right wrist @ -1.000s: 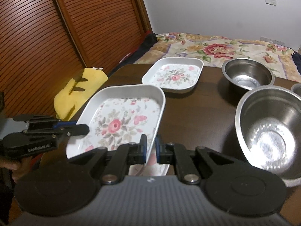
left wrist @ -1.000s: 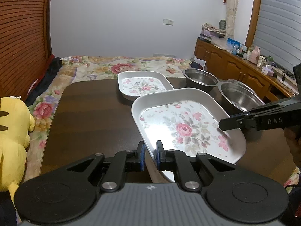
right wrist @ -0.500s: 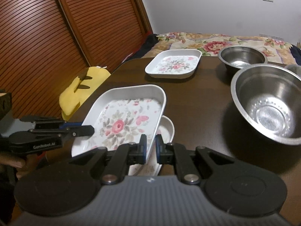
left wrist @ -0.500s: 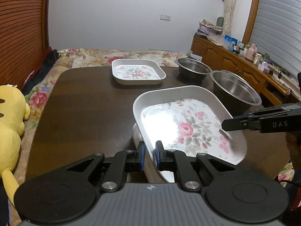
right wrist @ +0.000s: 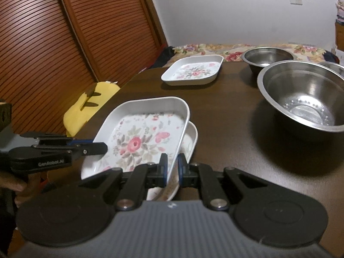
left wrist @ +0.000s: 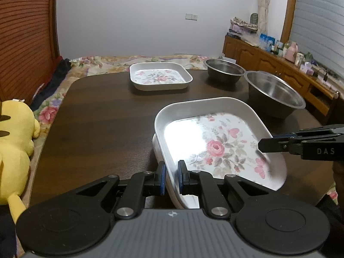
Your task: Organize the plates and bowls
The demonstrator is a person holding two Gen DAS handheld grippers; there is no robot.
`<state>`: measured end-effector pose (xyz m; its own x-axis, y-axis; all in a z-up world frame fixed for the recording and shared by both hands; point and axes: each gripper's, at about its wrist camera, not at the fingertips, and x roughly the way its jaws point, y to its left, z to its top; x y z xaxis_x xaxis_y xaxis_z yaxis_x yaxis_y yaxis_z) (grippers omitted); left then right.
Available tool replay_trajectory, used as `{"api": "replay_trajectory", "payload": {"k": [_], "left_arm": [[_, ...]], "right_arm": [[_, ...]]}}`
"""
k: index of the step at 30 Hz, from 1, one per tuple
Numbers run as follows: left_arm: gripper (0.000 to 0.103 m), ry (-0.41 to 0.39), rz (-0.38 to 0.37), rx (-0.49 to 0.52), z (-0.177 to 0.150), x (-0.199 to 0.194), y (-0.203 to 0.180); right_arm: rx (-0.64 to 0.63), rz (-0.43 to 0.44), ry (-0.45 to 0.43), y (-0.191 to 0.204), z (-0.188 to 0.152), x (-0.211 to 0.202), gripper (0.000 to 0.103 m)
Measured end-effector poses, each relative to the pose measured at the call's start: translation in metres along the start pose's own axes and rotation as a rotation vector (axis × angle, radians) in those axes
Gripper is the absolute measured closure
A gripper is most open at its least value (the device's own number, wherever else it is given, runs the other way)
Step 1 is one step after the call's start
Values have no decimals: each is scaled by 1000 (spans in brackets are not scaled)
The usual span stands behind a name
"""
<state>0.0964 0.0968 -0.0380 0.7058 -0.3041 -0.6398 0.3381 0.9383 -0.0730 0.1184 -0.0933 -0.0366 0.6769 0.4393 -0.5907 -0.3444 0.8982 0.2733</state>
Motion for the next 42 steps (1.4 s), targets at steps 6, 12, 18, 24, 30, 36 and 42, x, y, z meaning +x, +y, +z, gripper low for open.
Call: {"api": "replay_trajectory", "payload": {"k": [6, 12, 18, 24, 30, 36, 42], "left_arm": [[91, -4, -3, 8, -1, 3, -2], [91, -11, 25, 32, -2, 4, -4], [91, -15, 48, 40, -5, 6, -7], [91, -8, 39, 29, -9, 7, -3], [90, -7, 43, 17, -8, 8, -3], [89, -16, 49, 14, -7, 5, -3], [68, -44, 57, 5, -2, -3, -1]], "right_arm": [[-31, -56, -49, 8, -10, 1, 92], [-97, -132, -100, 22, -23, 3, 91], [-124, -157, -124, 23, -28, 2, 91], [-109, -162, -148, 20, -35, 2, 90], [-119, -163, -159, 23, -38, 2, 90], [-109, -166, -194, 19, -38, -3, 89], [-92, -177, -226, 15, -34, -11, 84]]}}
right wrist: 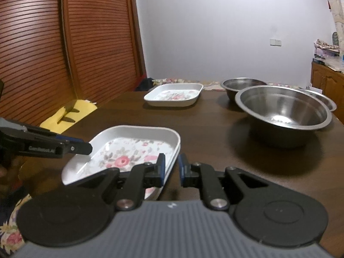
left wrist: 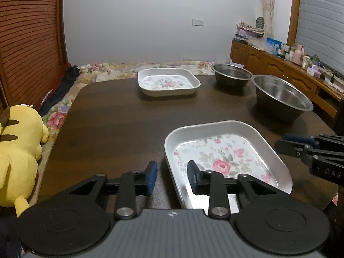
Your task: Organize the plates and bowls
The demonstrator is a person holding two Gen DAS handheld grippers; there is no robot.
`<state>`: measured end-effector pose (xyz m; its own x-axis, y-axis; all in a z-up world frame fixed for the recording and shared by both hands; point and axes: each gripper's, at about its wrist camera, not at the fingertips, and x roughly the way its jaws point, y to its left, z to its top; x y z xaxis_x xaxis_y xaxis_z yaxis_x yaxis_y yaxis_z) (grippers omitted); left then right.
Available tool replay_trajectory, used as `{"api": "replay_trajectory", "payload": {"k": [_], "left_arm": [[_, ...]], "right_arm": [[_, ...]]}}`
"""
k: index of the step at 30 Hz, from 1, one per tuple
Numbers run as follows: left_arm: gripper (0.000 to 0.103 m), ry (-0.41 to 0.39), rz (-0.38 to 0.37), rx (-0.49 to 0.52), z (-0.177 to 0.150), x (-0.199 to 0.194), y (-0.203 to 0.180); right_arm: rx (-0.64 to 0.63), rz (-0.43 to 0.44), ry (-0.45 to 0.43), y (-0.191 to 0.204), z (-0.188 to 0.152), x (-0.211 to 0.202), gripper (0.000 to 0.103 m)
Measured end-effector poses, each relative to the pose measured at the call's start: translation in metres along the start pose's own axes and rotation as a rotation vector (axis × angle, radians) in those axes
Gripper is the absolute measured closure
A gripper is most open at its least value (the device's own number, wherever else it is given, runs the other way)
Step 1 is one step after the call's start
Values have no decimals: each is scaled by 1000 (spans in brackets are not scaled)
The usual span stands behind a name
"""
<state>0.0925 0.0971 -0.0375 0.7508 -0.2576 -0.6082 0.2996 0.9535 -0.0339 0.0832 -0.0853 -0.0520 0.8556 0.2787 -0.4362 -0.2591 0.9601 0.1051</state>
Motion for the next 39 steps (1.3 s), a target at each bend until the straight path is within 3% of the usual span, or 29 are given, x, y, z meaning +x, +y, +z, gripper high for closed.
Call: {"api": "replay_trajectory", "payload": {"k": [1, 2, 3, 6, 10, 15, 20, 24, 30, 35, 39], "left_arm": [[67, -5, 3, 3, 1, -1, 0], [63, -12, 5, 5, 3, -3, -1], [57, -20, 5, 5, 5, -5, 0], [42, -44, 8, 1, 9, -10, -1], [38, -62, 12, -2, 14, -13, -3], [28, -79, 17, -3, 17, -14, -5], [12, -101, 40, 0, 24, -12, -6], [12, -110, 48, 24, 41, -4, -5], [11, -159, 35, 20, 72, 1, 3], [11, -192, 73, 22, 91, 12, 13], [12, -190, 60, -10, 103, 31, 29]], "right_arm": [[4, -3, -6, -1, 1, -1, 77], [8, -6, -14, -2, 1, -2, 57], [9, -11, -23, -2, 2, -3, 45], [-20, -51, -48, -1, 5, -6, 44], [-7, -58, -68, -6, 10, -10, 35], [-12, -68, -103, -11, 17, -16, 10], [-17, -54, -115, -14, 28, -17, 6], [-30, -43, -132, -15, 40, -15, 0], [-96, -57, -186, -11, 68, -12, 0], [-77, -8, -160, -14, 96, 4, 0], [-71, 41, -110, -19, 112, 29, 0]]}}
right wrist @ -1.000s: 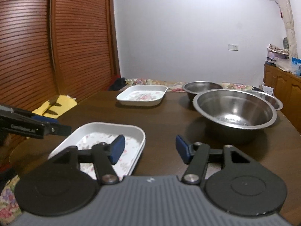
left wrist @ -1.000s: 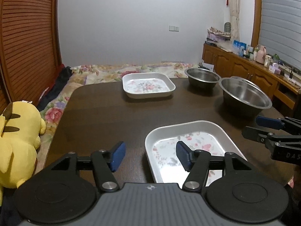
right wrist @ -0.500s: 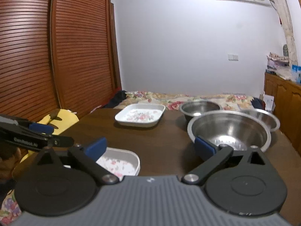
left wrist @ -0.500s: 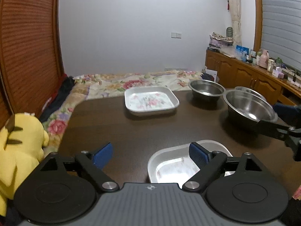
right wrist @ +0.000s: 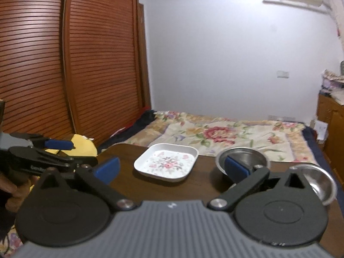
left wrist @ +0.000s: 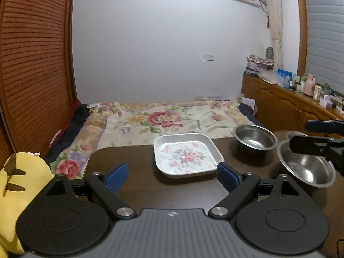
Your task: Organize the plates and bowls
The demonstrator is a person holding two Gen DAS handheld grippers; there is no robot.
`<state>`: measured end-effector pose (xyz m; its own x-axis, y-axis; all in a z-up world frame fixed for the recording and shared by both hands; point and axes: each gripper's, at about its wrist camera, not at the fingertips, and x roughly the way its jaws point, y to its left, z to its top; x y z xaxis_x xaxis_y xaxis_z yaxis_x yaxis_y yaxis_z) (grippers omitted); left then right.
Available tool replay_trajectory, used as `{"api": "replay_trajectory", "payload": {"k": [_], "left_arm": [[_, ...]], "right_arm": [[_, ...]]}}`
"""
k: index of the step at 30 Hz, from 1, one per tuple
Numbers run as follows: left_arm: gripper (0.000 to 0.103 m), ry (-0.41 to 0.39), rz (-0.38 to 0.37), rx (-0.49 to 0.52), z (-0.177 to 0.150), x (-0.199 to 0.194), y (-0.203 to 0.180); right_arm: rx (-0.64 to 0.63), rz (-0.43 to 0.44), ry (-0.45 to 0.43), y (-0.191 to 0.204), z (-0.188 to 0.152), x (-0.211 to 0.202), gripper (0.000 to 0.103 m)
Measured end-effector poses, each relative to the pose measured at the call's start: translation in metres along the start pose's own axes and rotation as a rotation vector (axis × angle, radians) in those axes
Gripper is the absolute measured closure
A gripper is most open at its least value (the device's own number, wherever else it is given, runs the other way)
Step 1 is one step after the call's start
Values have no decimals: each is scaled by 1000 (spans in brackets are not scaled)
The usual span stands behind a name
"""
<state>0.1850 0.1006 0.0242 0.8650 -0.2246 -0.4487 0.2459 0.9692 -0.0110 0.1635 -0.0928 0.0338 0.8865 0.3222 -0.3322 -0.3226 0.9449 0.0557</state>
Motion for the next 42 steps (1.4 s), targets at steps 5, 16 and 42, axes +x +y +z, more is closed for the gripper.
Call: {"api": "replay_trajectory", "payload": {"k": [5, 16, 42], "left_arm": [[15, 29, 3, 6, 10, 33, 14], [39, 112, -38, 13, 21, 115, 28], [87, 251, -77, -47, 6, 181, 43]], "right_arm": [[26, 24, 58, -4, 13, 39, 10], [148, 27, 287, -20, 7, 133, 64], [204, -132, 413, -25, -12, 196, 95]]}}
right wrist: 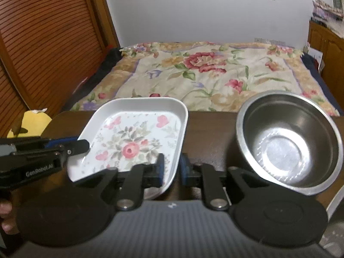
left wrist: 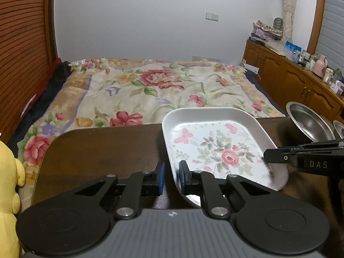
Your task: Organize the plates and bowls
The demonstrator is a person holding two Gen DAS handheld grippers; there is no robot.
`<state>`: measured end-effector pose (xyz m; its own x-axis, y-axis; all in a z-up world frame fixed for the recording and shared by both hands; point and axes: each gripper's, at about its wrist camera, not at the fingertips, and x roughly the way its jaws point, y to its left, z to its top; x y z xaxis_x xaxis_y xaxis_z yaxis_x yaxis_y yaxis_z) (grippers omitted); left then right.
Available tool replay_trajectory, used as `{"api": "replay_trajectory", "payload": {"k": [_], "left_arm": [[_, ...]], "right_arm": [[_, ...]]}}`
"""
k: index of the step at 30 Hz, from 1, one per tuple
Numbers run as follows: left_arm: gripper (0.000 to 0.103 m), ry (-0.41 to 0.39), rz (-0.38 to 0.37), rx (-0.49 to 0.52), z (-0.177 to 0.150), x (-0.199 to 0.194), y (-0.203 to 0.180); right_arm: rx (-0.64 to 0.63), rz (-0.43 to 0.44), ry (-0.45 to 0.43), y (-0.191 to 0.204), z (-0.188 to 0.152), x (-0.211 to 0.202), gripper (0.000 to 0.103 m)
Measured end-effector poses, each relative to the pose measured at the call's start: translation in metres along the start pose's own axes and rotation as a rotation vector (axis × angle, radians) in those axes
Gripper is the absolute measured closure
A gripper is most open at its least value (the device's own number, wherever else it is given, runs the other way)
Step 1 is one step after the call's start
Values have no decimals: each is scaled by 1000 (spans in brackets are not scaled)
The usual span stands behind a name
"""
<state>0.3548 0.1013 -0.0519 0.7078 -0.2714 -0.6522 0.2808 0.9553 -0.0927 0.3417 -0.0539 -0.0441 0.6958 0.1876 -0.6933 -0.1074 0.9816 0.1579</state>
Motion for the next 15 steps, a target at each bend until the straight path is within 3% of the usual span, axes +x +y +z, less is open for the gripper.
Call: {"api": "replay_trajectory", "payload": {"k": [8, 15], "left_arm": [[92, 0, -17, -33, 2, 3, 1], [93, 19, 14, -36, 2, -3, 0]], "right_arm": [[14, 8, -7, -3, -1, 4, 95], [8, 33, 9, -3, 0, 4, 95]]}}
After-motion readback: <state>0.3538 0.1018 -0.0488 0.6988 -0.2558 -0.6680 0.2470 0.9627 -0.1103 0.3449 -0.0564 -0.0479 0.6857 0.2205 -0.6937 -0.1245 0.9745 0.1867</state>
